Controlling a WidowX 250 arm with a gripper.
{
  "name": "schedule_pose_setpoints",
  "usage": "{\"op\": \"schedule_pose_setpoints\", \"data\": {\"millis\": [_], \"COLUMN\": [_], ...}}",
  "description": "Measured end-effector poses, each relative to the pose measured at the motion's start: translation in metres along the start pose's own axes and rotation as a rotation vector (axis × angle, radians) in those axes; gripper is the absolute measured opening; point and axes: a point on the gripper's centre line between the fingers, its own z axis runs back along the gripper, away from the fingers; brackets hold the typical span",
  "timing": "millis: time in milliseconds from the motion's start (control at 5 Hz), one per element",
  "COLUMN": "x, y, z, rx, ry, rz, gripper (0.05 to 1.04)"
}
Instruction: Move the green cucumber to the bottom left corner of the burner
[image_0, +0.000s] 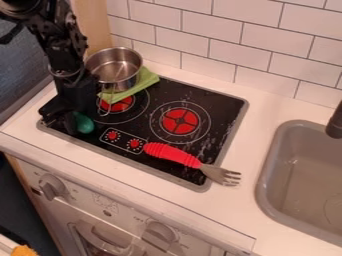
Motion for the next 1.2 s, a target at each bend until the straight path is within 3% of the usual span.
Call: {"op": "schedule_pose_setpoints", "data": {"millis": [200, 400, 800, 1200], "x": [-0.001, 0.000, 0.009, 0.007], "y": [0.003, 0.004, 0.008, 0.036], "z": [0.000, 0.001, 0.011, 0.070], "rx": [-0.003, -0.004, 0.007, 0.091], "ry": [-0.013, -0.017, -0.033, 0.030], "rz": [0.005, -0.001, -0.046, -0.122], "gripper": [0.827, 0.998, 1.001, 1.000]}}
